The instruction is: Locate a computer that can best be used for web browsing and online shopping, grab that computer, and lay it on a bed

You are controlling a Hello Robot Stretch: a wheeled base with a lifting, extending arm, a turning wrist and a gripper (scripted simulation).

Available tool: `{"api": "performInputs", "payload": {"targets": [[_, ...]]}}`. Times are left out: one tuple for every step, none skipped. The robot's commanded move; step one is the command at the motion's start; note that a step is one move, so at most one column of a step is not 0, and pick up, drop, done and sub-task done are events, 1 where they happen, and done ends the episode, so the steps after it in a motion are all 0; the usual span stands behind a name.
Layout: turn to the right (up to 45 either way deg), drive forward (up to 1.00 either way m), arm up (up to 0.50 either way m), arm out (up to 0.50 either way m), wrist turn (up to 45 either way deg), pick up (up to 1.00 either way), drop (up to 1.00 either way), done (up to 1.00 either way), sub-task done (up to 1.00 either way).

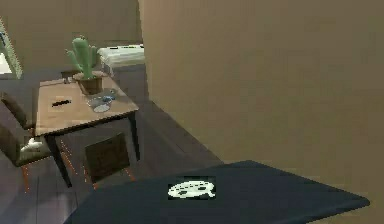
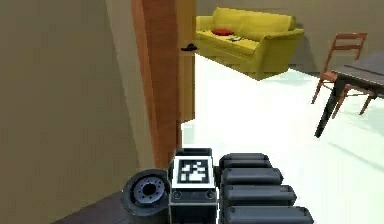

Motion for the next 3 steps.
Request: {"api": "performInputs", "payload": {"targets": [[0.0,1.0,0.0,0.0,0.0,0.0,0.0,0.0,0.0],[-6.0,0.0,0.0,0.0,0.0,0.0,0.0,0.0,0.0],[0.0,0.75,0.0,0.0,0.0,0.0,0.0,0.0,0.0]]}}
